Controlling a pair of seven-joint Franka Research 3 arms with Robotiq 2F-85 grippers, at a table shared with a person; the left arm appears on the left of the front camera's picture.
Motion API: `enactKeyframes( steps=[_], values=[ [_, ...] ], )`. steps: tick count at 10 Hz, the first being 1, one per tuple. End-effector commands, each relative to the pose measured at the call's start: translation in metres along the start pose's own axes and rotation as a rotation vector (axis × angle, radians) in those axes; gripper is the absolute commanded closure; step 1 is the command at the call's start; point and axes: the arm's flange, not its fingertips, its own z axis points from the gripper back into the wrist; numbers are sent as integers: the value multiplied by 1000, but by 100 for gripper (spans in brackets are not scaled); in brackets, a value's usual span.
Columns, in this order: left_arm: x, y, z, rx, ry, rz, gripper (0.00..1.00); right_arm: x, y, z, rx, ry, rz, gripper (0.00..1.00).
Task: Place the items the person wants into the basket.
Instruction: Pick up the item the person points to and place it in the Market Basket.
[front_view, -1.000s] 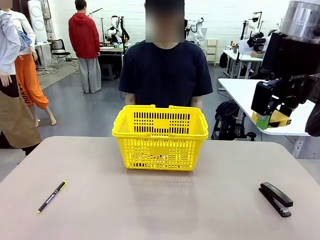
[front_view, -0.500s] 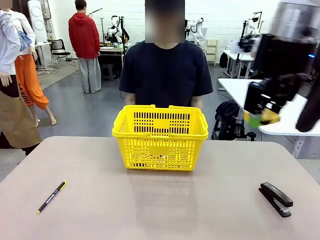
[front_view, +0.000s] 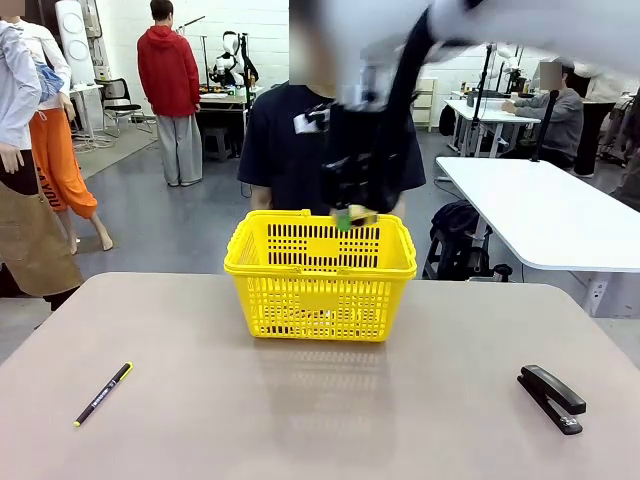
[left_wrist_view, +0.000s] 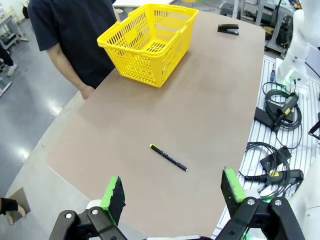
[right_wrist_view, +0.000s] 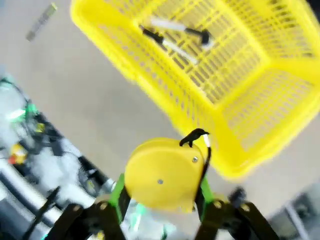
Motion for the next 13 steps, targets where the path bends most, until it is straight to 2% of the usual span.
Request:
enactKeyframes(
  steps=[1, 2, 5, 7, 10, 13],
  values=[
    [-1, 1, 2, -4, -16, -20, 0, 40, -10, 1, 26, -23, 123, 37],
    [-1, 1, 2, -4, -16, -20, 0, 45, -16, -20, 24, -66, 175, 37],
    [-1, 1, 2, -4, -16, -20, 0, 53, -22, -69, -20, -85, 275, 37],
    [-1, 1, 2, -4, -16, -20, 0, 63, -30, -89, -60, -100, 253, 37],
    [-1, 1, 2, -4, -16, -20, 0, 80, -51, -118, -79, -41, 210, 37],
    [-1, 1, 2, -4, -16, -20, 0, 85, -55, -127, -76, -21, 209, 37]
  ],
)
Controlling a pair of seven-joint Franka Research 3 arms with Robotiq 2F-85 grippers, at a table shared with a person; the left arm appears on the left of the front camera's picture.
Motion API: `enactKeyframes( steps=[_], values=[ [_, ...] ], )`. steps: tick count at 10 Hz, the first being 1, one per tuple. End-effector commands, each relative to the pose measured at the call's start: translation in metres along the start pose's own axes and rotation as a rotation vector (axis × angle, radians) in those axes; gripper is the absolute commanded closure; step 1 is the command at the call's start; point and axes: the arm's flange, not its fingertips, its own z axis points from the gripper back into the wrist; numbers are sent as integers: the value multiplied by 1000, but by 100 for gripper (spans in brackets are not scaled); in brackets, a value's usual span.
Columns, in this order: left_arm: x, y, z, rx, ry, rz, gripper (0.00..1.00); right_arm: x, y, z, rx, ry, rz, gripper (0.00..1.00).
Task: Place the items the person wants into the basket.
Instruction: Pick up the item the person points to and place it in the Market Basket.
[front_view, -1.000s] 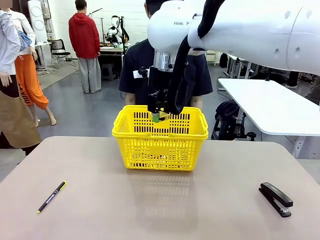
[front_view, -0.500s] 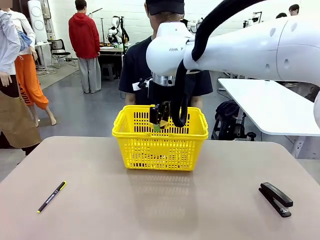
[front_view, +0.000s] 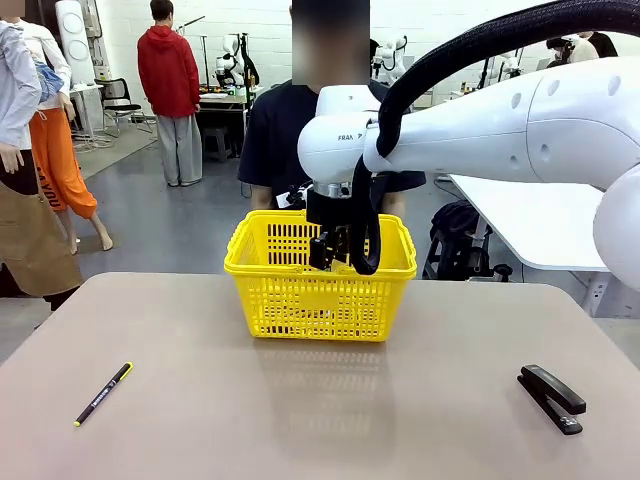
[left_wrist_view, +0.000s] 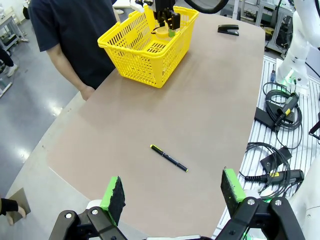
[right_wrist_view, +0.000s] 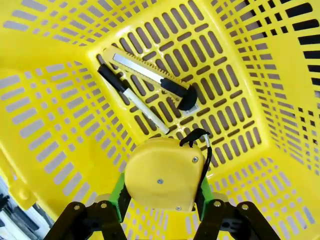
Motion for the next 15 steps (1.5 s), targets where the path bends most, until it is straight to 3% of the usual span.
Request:
enactKeyframes(
  steps=[1, 6, 8, 9, 11, 13, 15],
  values=[
    [0, 0, 2, -5, -13, -18, 0, 10, 0, 13, -30, -4, -36, 0],
    [0, 0, 2, -5, -13, -18, 0, 10, -2, 14, -24, -12, -35, 0],
    [0, 0, 2, -5, -13, -18, 0, -7, 6, 45, 50, -48, -65, 0],
    [0, 0, 2, -5, -13, -18, 0, -42, 24, 95, 81, -104, -91, 0],
    [0, 0, 2, -5, -13, -18, 0, -165, 63, 191, 147, -162, -237, 0],
    [0, 0, 2, -5, -13, -18, 0, -283, 83, 225, 141, -173, -277, 0],
    [0, 0, 2, -5, -13, -18, 0, -368, 94, 208, 128, -191, -266, 0]
  ],
)
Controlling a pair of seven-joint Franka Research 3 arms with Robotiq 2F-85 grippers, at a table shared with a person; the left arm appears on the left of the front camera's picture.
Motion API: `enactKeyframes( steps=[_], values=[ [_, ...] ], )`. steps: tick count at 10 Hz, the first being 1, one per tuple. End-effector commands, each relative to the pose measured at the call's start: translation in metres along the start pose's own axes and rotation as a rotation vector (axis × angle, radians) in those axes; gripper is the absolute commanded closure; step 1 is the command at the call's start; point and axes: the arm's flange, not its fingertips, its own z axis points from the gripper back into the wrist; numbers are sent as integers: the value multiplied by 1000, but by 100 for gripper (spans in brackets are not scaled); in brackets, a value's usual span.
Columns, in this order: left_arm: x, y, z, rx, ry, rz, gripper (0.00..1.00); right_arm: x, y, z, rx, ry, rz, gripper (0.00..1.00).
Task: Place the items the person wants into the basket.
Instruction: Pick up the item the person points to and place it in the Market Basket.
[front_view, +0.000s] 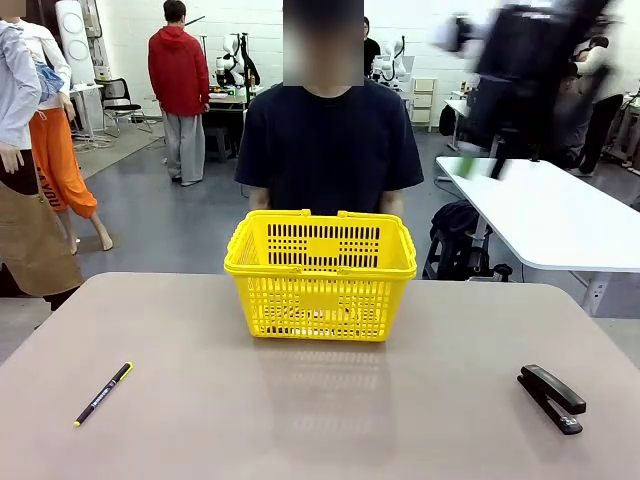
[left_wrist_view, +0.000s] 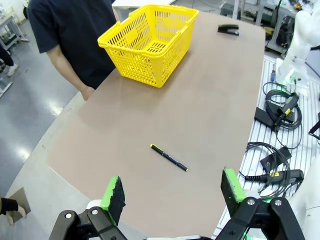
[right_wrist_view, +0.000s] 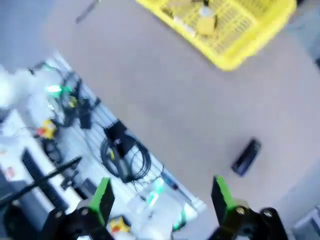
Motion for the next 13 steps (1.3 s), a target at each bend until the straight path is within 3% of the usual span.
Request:
enactKeyframes(
  steps=[1, 3, 4, 6, 7, 8, 12, 13],
  values=[
    [-1, 0, 1, -6, -16, -19, 0, -80, -19, -49, -77, -5, -8, 0],
    [-1, 0, 1, -6, -16, -19, 0, -116, -36, -72, -155, 44, -6, 0],
    [-1, 0, 1, -6, -16, -19, 0, -124, -43, -78, -183, -18, -10, 0],
    [-1, 0, 1, -6, -16, -19, 0, -118, -57, -81, -205, -116, 2, 0],
    [-1, 0, 1, -6, -16, -19, 0, -111, -63, -79, -199, -122, -31, 0],
    [-1, 0, 1, -6, -16, -19, 0, -125, -51, -80, -196, -57, -17, 0],
    [-1, 0, 1, -6, -16, -19, 0, -121, -53, -80, -195, -79, -8, 0],
    [-1, 0, 1, -6, -16, -19, 0, -122, -51, -67, -230, -142, 298, 0]
  ],
)
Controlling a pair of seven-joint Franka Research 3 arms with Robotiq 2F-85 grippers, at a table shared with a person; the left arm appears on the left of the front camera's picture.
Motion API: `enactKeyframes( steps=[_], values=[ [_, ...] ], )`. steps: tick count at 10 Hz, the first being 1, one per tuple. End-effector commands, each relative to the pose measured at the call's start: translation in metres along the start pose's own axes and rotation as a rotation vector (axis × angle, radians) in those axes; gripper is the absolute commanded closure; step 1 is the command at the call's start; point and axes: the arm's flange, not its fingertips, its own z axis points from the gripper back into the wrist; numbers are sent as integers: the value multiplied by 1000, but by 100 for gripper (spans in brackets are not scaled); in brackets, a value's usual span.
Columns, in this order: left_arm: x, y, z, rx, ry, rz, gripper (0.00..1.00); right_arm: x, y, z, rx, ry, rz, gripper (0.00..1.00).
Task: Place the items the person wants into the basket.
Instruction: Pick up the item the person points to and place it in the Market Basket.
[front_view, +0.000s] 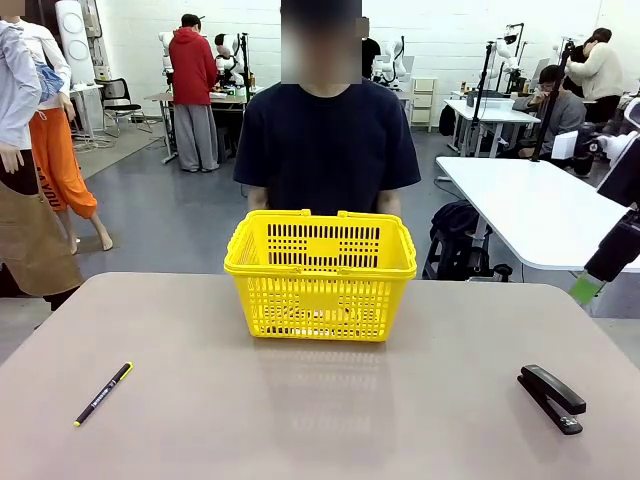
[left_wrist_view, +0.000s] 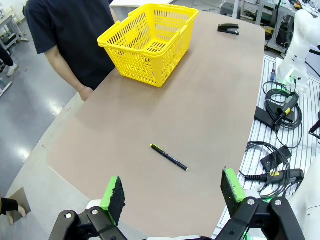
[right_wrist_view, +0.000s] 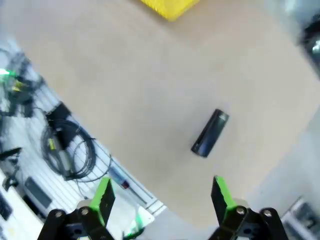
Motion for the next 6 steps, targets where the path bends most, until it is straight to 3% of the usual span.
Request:
enactKeyframes(
  steps=[1, 3, 6],
  values=[
    [0, 0, 2, -5, -18, -17, 0, -17, -19, 26, -25, -226, 357, 0],
    [0, 0, 2, -5, -18, -17, 0, -69, -76, 69, 108, -498, 484, 0],
    [0, 0, 2, -5, -18, -17, 0, -142, -190, 93, 244, -670, 265, 0]
  ],
)
